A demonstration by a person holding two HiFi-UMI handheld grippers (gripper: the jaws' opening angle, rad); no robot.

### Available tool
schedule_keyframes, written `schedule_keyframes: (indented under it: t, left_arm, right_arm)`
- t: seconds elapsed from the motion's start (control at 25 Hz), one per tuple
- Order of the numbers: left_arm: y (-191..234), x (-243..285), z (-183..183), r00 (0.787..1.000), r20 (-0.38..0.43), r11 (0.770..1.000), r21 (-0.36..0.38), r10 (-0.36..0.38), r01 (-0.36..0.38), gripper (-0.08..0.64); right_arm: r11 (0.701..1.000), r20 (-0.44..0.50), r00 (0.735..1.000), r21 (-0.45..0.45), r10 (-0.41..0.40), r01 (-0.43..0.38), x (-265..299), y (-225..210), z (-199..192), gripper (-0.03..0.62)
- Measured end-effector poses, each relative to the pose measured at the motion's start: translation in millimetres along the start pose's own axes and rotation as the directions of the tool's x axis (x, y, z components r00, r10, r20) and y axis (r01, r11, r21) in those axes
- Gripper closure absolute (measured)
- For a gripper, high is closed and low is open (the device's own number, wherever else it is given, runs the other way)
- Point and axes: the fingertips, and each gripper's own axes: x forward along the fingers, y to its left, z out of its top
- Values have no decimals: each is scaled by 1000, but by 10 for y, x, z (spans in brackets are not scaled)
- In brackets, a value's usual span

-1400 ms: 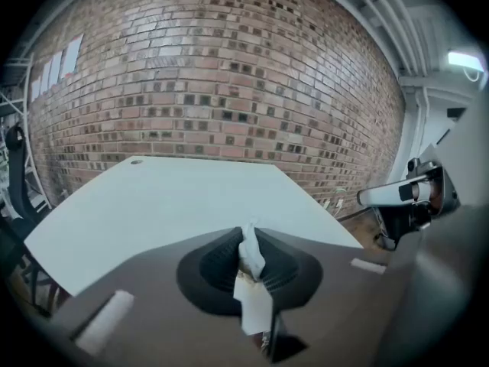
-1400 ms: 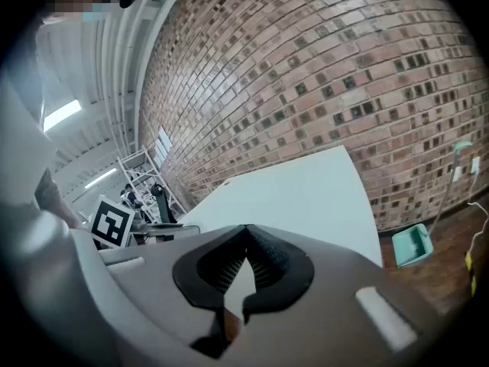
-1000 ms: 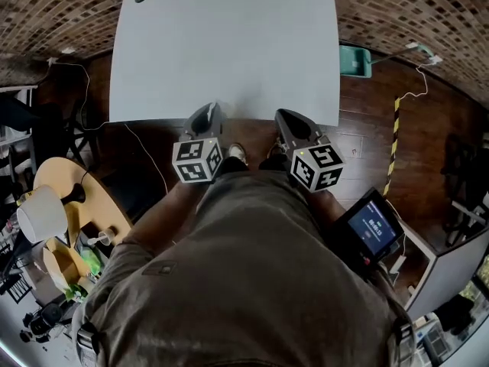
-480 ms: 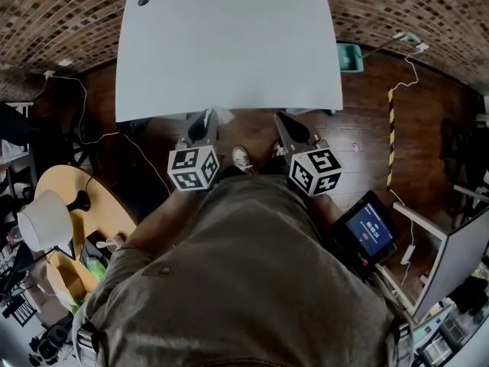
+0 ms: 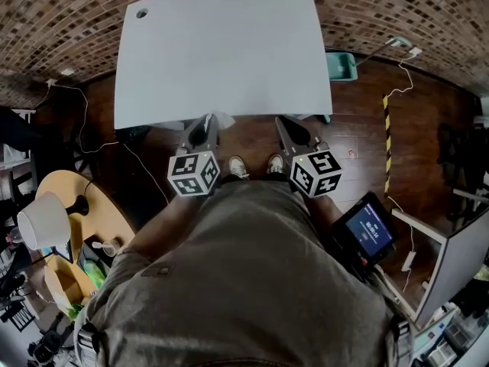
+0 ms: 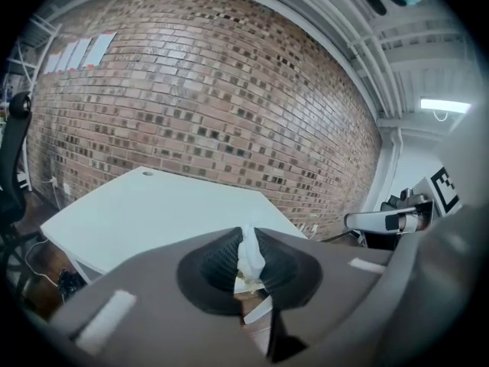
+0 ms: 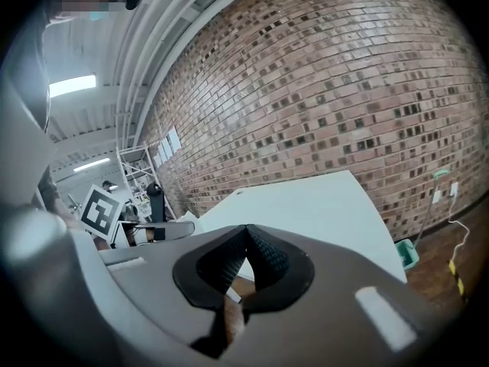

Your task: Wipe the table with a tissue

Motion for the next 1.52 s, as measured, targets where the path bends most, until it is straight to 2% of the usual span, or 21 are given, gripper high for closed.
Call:
schedule_keyframes:
  t: [0.68,1.52]
  left_arm:
    - [-105,-8,-40,1000,-29,1000,21,-11,11,532]
    - [-30,-7,-26,999,-35,1000,2,-7,7,532]
  right_arm:
    - [999,-36,999,-17,29,-30,-23,48,-49,583]
    - [999,-46,998,-22,45,-46,91,139,-16,583]
